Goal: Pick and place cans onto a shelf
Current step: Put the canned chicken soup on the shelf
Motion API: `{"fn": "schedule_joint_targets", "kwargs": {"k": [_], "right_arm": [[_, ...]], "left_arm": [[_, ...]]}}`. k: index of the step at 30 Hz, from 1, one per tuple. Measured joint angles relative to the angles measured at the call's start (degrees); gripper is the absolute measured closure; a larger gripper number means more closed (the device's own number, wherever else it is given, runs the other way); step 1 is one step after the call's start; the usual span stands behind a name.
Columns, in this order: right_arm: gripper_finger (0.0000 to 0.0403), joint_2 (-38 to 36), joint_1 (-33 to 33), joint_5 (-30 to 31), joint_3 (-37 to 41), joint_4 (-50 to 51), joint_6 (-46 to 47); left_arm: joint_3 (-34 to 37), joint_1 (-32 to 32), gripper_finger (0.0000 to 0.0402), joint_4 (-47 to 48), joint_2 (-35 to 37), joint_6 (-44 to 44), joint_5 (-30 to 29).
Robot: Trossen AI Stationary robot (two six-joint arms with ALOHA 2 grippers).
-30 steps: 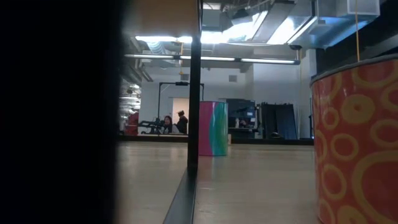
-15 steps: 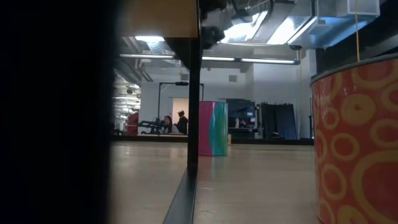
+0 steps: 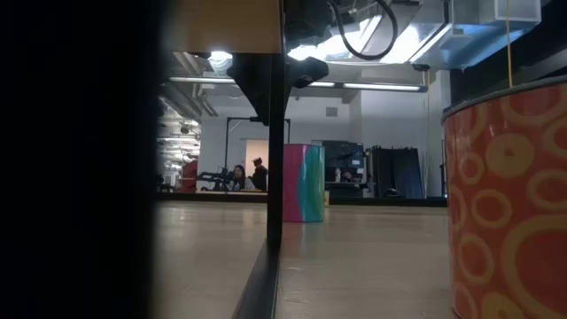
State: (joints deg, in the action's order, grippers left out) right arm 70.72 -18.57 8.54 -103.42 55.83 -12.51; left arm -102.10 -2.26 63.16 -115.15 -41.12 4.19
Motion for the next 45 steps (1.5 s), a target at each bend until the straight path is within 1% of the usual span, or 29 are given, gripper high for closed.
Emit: {"fn": "schedule_joint_targets", "kwargs": {"k": [5, 10, 26, 30, 35, 40, 45], "right_arm": [[0.0347, 0.00, 0.00, -0.02, 0.02, -0.02, 0.00], [0.0347, 0.00, 0.00, -0.03, 0.02, -0.04, 0.00], [0.0347, 0.00, 0.00, -0.05, 0.07, -0.11, 0.00], [0.0347, 0.01, 0.00, -0.05, 0.07, -0.16, 0.01], [0.0347, 0.07, 0.00, -0.05, 0.07, -0.25, 0.02], [0.0347, 0.07, 0.00, -0.07, 0.07, -0.24, 0.02], [0.0347, 0.07, 0.00, -0.07, 0.07, -0.23, 0.02]], "left_arm": [[2.63, 0.00, 0.0344, -3.61, -0.04, -0.15, 1.36], [3.79, 0.00, 0.0344, -4.59, -0.05, -1.07, -0.34], [3.80, 0.12, 0.0344, -6.90, -0.04, -1.47, 0.02], [3.80, 0.25, 0.0344, -7.48, -0.96, 0.44, 0.13], [3.80, 0.50, 0.0344, -7.81, -2.74, 1.87, 1.90], [3.69, 0.48, 0.0344, -10.44, -3.39, 1.21, 0.92], [3.69, 0.52, 0.0344, -11.07, -3.39, 1.51, -0.20]]}}
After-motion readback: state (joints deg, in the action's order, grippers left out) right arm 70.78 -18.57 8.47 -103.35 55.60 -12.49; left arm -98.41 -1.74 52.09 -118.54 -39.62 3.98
